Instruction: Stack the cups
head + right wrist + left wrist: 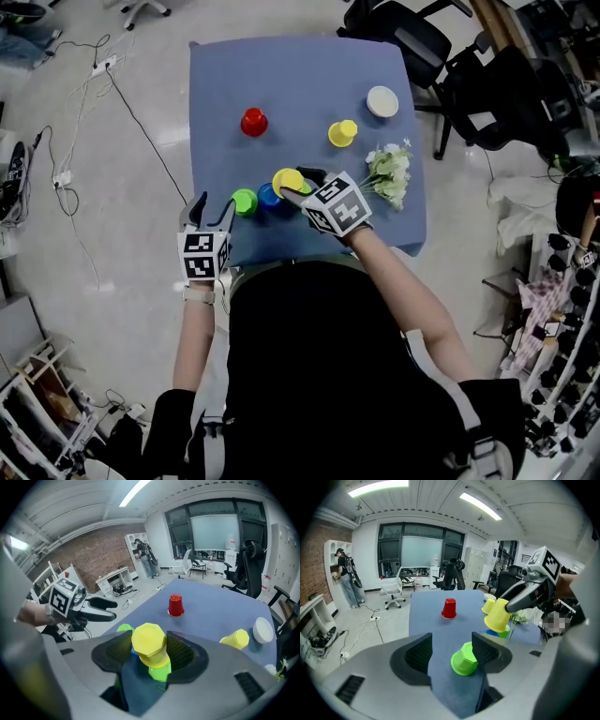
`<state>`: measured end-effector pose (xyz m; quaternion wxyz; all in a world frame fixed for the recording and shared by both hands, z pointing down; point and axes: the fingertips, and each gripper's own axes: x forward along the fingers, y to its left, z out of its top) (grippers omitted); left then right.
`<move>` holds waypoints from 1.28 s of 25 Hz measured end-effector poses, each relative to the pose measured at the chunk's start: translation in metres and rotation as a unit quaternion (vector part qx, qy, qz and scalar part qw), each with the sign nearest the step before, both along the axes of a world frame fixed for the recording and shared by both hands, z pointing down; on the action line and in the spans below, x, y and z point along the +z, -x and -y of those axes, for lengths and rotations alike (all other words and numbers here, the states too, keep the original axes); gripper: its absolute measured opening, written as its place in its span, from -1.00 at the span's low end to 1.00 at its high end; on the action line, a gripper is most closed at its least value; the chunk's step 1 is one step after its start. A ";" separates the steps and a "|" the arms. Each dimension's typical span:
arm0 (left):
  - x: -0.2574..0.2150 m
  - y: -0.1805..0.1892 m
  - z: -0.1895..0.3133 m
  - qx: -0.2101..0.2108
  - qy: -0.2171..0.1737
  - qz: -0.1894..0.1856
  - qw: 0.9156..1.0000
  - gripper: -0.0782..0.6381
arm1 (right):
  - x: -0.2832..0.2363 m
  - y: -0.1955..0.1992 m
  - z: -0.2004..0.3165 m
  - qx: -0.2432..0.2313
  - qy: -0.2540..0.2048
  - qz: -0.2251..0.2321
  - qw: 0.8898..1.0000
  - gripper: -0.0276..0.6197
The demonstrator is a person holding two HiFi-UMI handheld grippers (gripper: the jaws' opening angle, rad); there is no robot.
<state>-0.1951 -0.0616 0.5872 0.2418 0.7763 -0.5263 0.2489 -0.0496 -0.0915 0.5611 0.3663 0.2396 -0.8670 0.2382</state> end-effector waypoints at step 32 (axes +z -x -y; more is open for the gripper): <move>0.040 -0.056 0.161 0.187 -0.005 0.055 0.981 -0.02 | -0.010 -0.068 -0.039 0.250 -0.014 0.071 0.965 -0.07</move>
